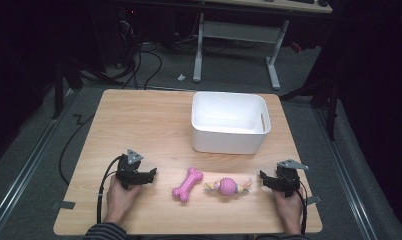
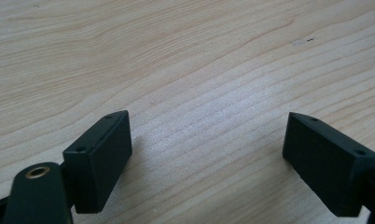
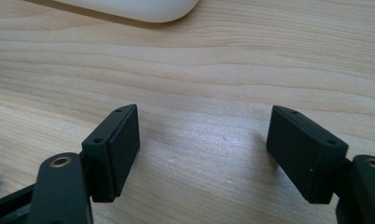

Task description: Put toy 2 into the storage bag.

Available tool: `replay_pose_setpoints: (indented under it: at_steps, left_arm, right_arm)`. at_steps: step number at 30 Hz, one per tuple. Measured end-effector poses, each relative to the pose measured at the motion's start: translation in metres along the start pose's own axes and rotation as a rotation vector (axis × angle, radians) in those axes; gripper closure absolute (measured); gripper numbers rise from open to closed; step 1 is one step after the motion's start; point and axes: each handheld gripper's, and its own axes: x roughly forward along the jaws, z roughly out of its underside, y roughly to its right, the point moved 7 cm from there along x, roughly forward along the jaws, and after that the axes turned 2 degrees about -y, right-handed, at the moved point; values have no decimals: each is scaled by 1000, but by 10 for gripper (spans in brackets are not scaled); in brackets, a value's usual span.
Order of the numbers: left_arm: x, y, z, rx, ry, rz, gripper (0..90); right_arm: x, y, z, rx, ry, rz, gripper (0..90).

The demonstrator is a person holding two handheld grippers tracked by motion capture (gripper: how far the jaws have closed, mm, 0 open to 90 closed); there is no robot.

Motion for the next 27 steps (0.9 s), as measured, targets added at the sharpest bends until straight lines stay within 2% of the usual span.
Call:
replay_pose_setpoints:
  at_steps: [8, 19, 23, 27]
  left_arm:
    - [-1, 0, 0, -6, -3, 3, 155]
    - [-3, 3, -2, 15, -80, 18, 155]
    - [-3, 6, -3, 17, -78, 18, 155]
    - [-5, 7, -5, -1, -61, 50, 171]
  right_arm:
    - [0, 0, 0, -1, 0, -1, 259]
    - [0, -1, 0, -2, 1, -6, 258]
    - [0, -1, 0, -2, 1, -6, 258]
    - [0, -1, 0, -1, 1, -7, 257]
